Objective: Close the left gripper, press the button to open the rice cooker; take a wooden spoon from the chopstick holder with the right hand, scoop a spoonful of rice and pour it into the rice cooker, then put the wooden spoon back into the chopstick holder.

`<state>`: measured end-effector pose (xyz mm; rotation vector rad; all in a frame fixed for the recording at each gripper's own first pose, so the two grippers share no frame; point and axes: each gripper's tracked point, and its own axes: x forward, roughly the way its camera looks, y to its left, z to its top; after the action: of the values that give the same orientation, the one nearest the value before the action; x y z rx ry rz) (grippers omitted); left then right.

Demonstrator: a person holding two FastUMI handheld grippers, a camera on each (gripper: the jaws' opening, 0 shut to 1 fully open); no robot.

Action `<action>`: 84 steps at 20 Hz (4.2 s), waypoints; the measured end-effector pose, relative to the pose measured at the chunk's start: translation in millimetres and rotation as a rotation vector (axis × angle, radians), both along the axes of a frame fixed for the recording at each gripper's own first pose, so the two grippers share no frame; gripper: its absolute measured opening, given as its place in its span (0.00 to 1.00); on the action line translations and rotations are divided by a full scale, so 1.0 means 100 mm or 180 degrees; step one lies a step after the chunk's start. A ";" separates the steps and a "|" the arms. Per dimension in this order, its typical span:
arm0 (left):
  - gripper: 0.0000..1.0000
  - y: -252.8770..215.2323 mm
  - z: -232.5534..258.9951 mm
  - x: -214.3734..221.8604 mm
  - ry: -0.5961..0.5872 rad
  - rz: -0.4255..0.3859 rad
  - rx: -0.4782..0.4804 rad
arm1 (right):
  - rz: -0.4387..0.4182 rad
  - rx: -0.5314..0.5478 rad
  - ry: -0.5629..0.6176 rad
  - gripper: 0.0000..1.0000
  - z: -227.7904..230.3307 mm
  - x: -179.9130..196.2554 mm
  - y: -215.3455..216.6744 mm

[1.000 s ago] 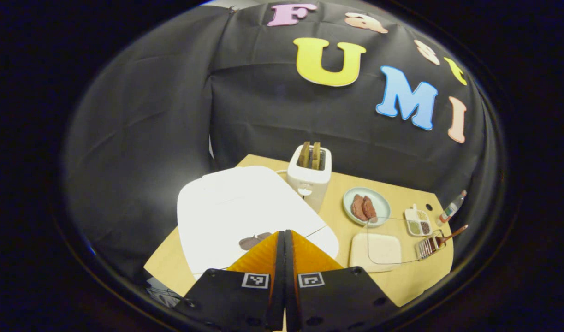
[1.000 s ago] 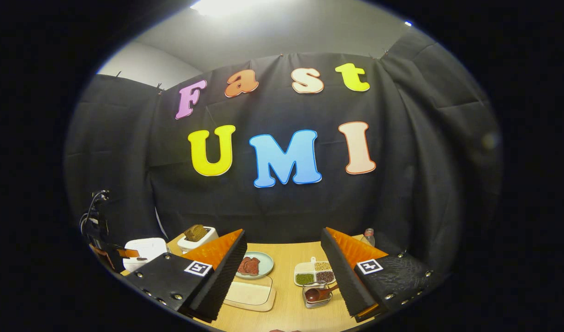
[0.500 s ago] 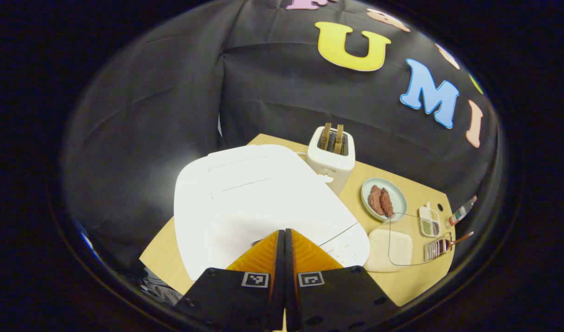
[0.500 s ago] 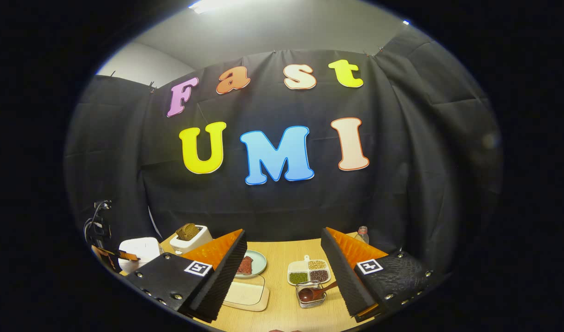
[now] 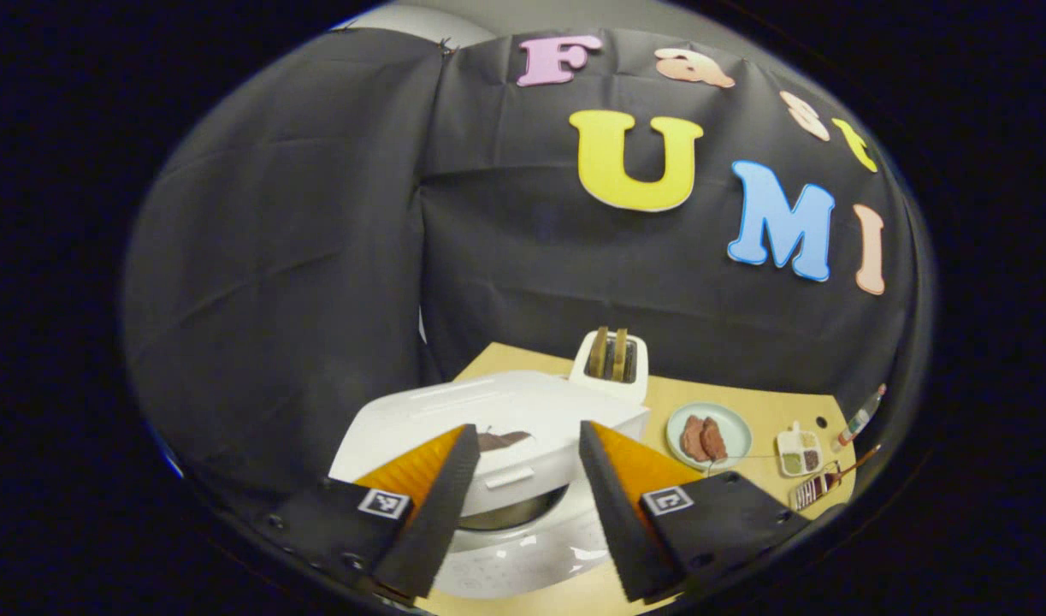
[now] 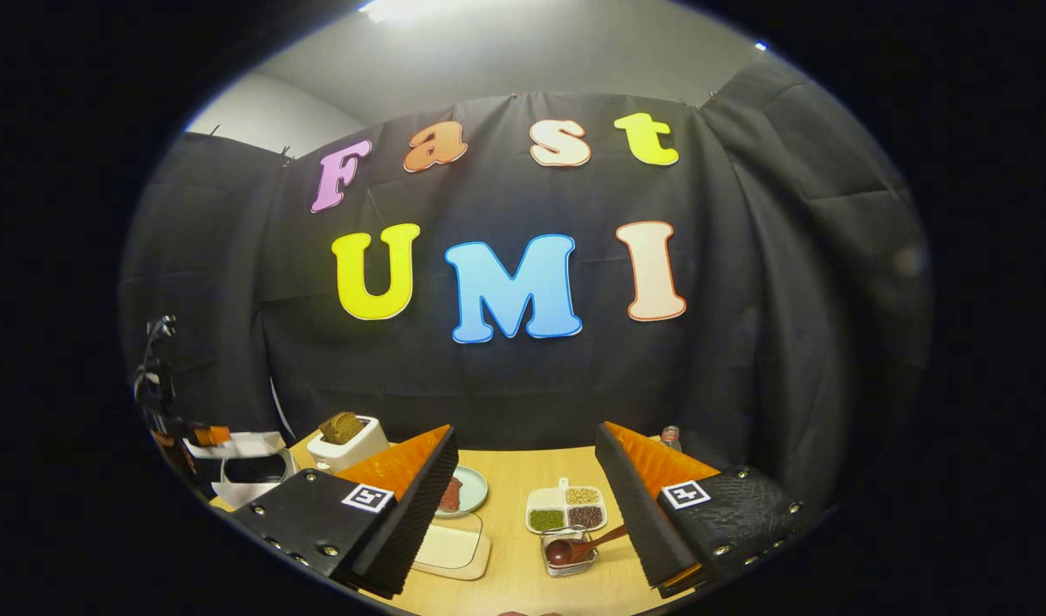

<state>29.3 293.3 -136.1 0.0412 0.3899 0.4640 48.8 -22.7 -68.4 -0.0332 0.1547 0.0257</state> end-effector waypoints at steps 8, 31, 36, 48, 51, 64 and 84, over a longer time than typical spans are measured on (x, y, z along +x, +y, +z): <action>0.96 -0.87 1.04 -0.14 -0.0982 -0.0342 -0.0160 | -0.0090 0.0084 -0.0052 0.98 0.03 0.03 -0.28; 0.98 -2.56 1.44 -0.26 -0.1791 -0.1106 0.0333 | -0.0278 0.0059 0.0381 0.98 -1.44 0.35 -1.27; 0.98 -2.90 1.25 -0.16 -0.1626 -0.1199 0.0285 | -0.0278 0.0228 0.0559 0.98 -1.93 0.57 -1.41; 0.96 -2.84 1.11 -0.26 -0.1406 -0.1046 0.0274 | -0.0208 0.0724 0.0896 0.84 -2.60 0.77 -1.37; 0.97 -2.82 1.08 -0.30 -0.1326 -0.1037 0.0291 | -0.0220 0.0826 0.0900 0.65 -2.60 0.79 -1.34; 0.98 -2.72 1.07 -0.43 -0.1340 -0.1062 0.0258 | -0.0064 0.1098 0.1011 0.12 -2.41 0.75 -0.97; 0.96 -2.09 0.99 -0.54 -0.1278 -0.1069 0.0266 | 0.0870 0.0854 0.0690 0.12 -1.09 0.77 0.82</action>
<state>-24.3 84.7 -37.0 0.0911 -0.0339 0.1484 126.3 59.3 -177.2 0.2171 0.3616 0.3232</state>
